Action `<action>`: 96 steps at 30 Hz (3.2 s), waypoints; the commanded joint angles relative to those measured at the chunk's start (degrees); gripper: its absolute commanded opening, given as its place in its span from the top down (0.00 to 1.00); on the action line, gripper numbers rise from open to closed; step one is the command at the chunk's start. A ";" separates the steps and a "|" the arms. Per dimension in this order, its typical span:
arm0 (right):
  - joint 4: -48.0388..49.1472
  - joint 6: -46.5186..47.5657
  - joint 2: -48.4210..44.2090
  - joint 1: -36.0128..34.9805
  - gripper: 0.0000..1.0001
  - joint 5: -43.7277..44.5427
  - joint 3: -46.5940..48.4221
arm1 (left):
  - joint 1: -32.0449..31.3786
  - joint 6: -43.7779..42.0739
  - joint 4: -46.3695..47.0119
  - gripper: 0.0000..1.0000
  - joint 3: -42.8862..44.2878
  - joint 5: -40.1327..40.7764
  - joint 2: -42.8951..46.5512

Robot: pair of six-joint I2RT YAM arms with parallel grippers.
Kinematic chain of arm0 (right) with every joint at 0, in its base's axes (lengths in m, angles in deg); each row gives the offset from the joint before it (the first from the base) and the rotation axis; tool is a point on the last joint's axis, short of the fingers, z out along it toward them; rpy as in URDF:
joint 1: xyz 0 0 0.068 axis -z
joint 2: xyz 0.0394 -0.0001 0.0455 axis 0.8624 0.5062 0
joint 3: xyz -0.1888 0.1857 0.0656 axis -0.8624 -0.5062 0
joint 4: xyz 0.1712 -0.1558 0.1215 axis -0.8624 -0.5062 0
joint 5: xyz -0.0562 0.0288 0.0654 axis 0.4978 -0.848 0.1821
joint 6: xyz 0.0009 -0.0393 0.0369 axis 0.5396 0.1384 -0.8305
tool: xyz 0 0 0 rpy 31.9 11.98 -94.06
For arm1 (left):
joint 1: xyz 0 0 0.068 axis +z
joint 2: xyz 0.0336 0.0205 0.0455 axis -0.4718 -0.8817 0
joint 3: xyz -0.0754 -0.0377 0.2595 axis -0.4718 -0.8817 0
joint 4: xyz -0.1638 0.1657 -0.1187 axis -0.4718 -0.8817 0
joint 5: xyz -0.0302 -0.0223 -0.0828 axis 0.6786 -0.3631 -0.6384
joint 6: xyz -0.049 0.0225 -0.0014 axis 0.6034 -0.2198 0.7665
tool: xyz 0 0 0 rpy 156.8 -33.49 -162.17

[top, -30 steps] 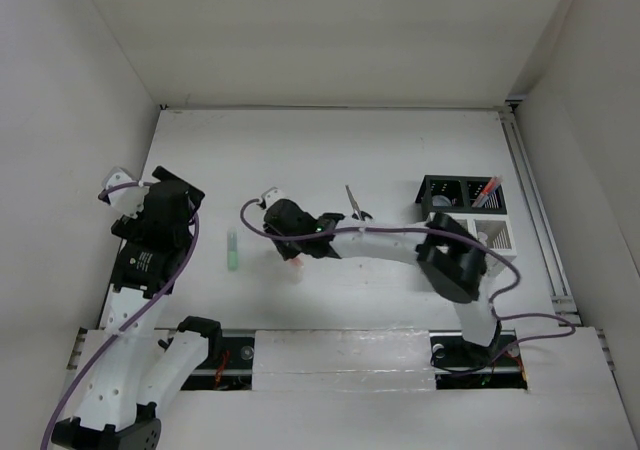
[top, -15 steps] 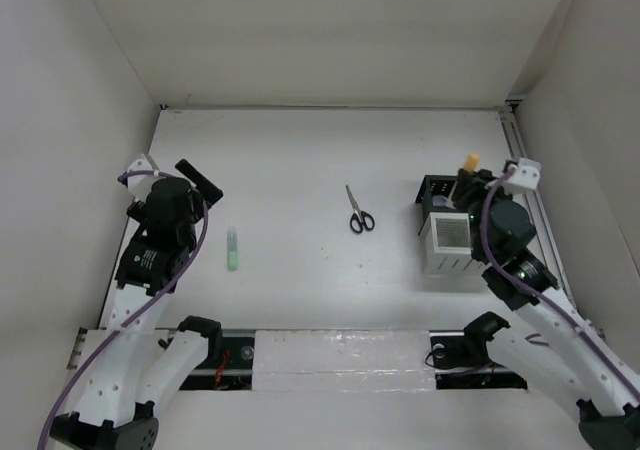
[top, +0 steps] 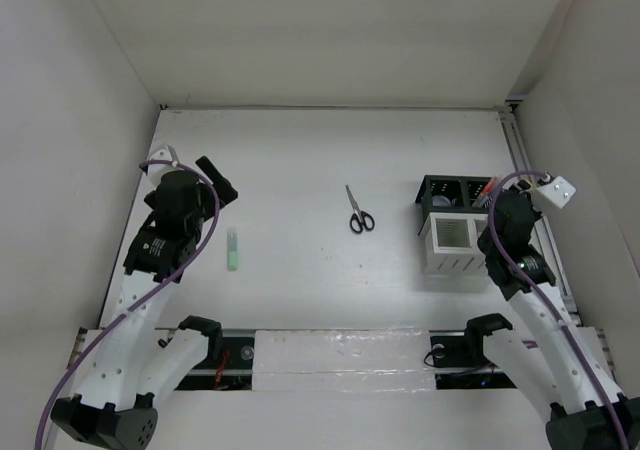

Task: Sort the stationery into containers
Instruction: Place the pen in the storage box, then pick up the pen from the center of the board.

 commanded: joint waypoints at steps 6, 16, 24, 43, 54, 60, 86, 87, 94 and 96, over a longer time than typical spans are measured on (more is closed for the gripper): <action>-7.29 -11.99 -0.04 3.42 1.00 10.57 -1.88 | -0.09 -1.02 2.11 0.01 -0.04 -1.27 1.59; -17.68 -22.01 5.84 3.94 1.00 16.82 0.85 | -0.09 -1.02 2.11 0.01 -0.04 -1.27 1.59; -19.78 -25.35 11.46 3.94 1.00 16.82 1.90 | -0.09 -1.02 2.11 0.01 -0.57 -0.22 2.11; -20.31 -24.83 15.51 3.42 0.87 15.77 4.19 | -0.09 -1.55 2.11 0.01 -0.57 -0.22 2.11; -27.34 -30.28 21.66 -1.23 0.73 20.77 8.22 | -0.09 -1.55 2.11 0.01 -0.57 -0.22 2.64; -31.90 -35.36 24.39 -2.56 0.59 22.62 9.46 | -0.09 -1.55 2.11 0.01 -0.57 -0.22 2.64; 0.69 -6.90 35.11 -40.42 0.00 -4.72 22.85 | 4.12 21.38 -15.72 0.01 6.11 26.58 0.00; 0.00 -6.90 39.72 -42.53 0.00 -4.71 26.30 | 5.18 22.61 -17.73 0.01 6.72 27.63 0.79; -13.54 -12.77 73.40 -52.48 0.00 -6.03 60.67 | 5.80 30.97 -24.17 0.01 7.25 34.40 4.74; -13.55 -12.79 78.50 -53.09 0.00 -9.80 68.91 | 5.80 30.97 -23.64 0.01 6.73 34.41 6.76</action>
